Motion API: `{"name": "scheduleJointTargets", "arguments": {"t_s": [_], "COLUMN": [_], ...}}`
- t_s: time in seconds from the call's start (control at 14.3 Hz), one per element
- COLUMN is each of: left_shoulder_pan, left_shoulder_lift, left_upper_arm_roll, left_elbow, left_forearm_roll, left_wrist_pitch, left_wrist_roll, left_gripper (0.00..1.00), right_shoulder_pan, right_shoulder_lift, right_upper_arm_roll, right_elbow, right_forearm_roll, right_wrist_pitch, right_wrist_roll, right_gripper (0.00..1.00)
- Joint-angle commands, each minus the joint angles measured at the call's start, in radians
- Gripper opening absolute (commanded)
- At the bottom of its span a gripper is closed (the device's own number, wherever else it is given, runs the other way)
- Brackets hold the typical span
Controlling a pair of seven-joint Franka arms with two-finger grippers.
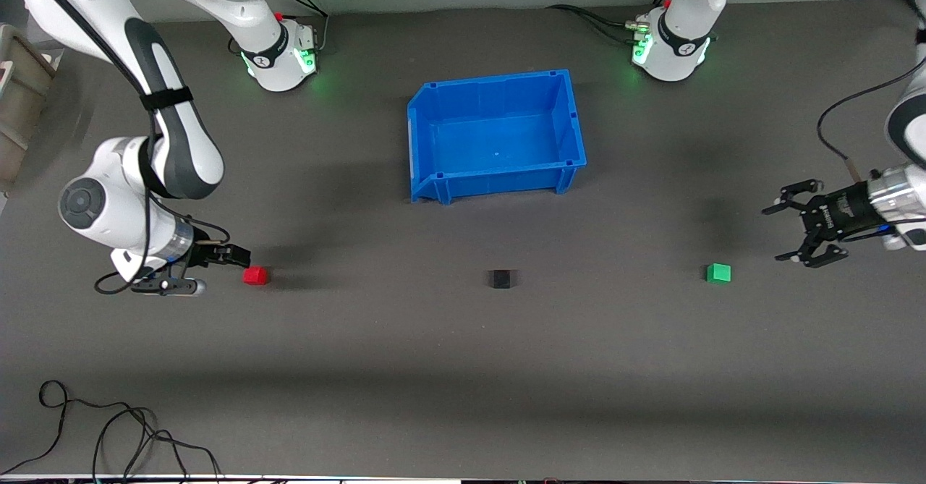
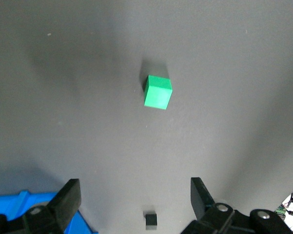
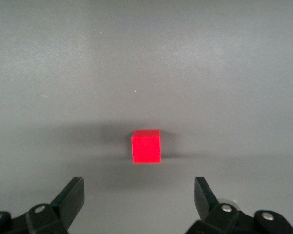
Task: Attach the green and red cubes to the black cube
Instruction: 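Lower the right gripper to the red cube while the left gripper reaches the green cube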
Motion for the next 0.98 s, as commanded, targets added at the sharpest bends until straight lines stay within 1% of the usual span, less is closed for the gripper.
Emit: {"name": "scheduleJointTargets", "arguments": {"t_s": [0.0,0.14,0.28,0.42,0.56,0.63,0.7,0.91], "left_shoulder_pan": [0.005,0.001,-0.001,-0.001,-0.004,-0.004,-0.005,-0.007], "left_shoulder_lift": [0.061,0.118,0.164,0.202,0.248,0.262,0.276,0.311], "left_upper_arm_roll": [-0.010,-0.011,-0.011,-0.011,-0.014,-0.014,-0.014,-0.024], "left_elbow": [-0.004,0.004,0.011,0.021,0.048,0.059,0.070,0.099], "left_forearm_roll": [-0.074,-0.114,-0.151,-0.182,-0.183,-0.183,-0.183,-0.183], "left_wrist_pitch": [0.061,0.090,0.110,0.127,0.156,0.161,0.167,0.186], "left_wrist_roll": [0.106,0.195,0.277,0.320,0.332,0.332,0.332,0.332], "left_gripper": [1.00,1.00,1.00,1.00,1.00,1.00,1.00,1.00], "right_shoulder_pan": [0.005,0.016,0.017,0.017,0.016,0.014,0.014,0.014], "right_shoulder_lift": [0.067,0.114,0.145,0.156,0.168,0.174,0.182,0.199], "right_upper_arm_roll": [-0.002,-0.002,-0.002,-0.002,-0.002,-0.002,-0.002,-0.002], "right_elbow": [0.005,0.005,0.005,0.005,0.005,0.005,0.005,0.005], "right_forearm_roll": [0.023,0.023,0.023,0.025,0.025,0.025,0.025,0.025], "right_wrist_pitch": [0.083,0.147,0.177,0.186,0.198,0.203,0.215,0.244], "right_wrist_roll": [-0.001,-0.001,0.001,0.001,0.001,0.001,0.001,0.002], "right_gripper": [1.00,1.00,1.00,1.00,1.00,0.96,0.84,0.79]}}
